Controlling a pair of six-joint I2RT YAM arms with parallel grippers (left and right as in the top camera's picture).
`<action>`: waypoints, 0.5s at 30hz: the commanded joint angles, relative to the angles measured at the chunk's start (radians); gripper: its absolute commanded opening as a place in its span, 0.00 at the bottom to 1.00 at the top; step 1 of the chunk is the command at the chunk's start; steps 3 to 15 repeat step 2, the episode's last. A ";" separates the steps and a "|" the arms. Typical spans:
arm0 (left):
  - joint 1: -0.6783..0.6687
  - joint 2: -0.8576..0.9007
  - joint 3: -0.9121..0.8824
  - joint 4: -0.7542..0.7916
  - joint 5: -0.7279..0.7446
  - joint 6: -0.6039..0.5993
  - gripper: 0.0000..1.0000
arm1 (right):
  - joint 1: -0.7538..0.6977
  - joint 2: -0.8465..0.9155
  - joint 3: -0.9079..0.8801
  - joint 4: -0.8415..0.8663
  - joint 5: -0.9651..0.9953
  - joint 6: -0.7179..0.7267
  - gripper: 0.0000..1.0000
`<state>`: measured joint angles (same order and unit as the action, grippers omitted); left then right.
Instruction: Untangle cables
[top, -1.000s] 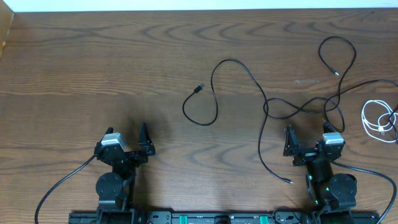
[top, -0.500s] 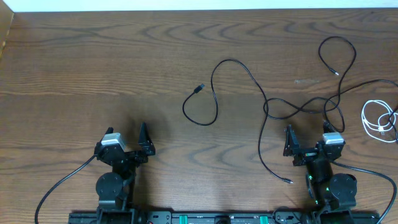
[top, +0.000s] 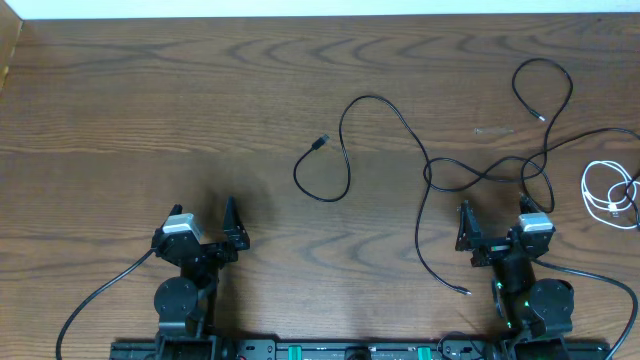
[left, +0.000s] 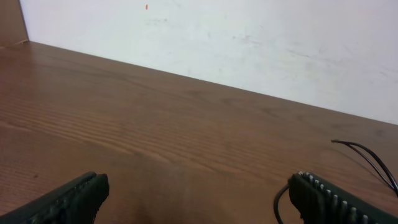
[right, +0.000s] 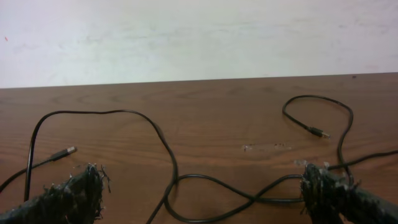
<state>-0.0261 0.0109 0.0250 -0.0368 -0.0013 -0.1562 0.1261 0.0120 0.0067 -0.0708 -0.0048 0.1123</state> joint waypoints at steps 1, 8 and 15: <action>0.005 -0.007 -0.021 -0.037 0.002 0.014 0.98 | 0.005 -0.005 -0.002 -0.005 -0.005 -0.013 0.99; 0.005 -0.007 -0.021 -0.037 0.002 0.014 0.98 | 0.005 -0.005 -0.002 -0.005 -0.005 -0.013 0.99; 0.005 -0.007 -0.021 -0.037 0.002 0.014 0.98 | 0.005 -0.005 -0.002 -0.005 -0.005 -0.013 0.99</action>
